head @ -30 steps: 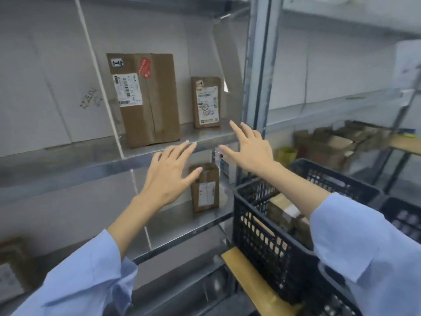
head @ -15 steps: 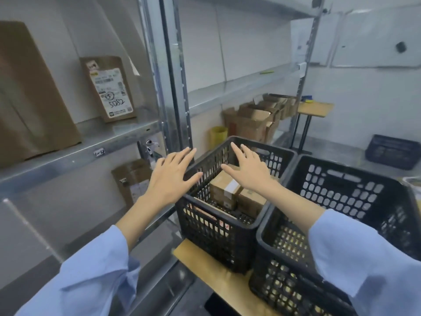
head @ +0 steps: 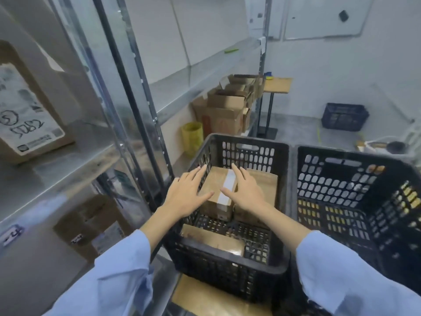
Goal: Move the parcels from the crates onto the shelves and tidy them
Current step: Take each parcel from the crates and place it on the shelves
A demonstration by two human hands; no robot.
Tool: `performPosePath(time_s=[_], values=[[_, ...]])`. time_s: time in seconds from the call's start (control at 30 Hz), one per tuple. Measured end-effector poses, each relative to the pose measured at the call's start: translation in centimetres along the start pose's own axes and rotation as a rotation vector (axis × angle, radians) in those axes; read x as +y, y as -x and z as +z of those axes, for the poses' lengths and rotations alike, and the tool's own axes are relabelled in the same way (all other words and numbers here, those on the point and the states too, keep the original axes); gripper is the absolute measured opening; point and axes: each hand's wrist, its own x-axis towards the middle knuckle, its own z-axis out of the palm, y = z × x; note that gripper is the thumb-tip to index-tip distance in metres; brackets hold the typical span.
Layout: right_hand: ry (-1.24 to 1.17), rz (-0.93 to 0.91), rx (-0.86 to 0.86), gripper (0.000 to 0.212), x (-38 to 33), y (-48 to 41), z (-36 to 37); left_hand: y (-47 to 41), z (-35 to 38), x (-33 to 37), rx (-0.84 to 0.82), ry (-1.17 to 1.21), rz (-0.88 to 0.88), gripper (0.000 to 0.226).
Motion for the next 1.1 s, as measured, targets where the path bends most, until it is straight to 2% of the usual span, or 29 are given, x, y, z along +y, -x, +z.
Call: performPosePath(time_s=[0.17,0.57,0.93,1.1], values=[[-0.048,0.090,-0.001,0.092,1.6,-2.3,3.3,-4.0,4.3,-1.6,-0.078,0.063,0.029,0.084],[-0.169,0.183,-0.035,0.109,4.2,-5.9,9.1,-7.5,11.7,-3.4,-0.250,0.277,-0.059,0.095],[-0.058,0.212,-0.116,0.104,6.4,-6.5,12.3,-8.4,14.7,-4.2,-0.302,0.310,-0.087,0.092],[0.008,0.187,-0.076,0.097,7.3,-6.0,12.6,-8.5,15.7,-4.5,-0.336,0.323,-0.106,0.089]])
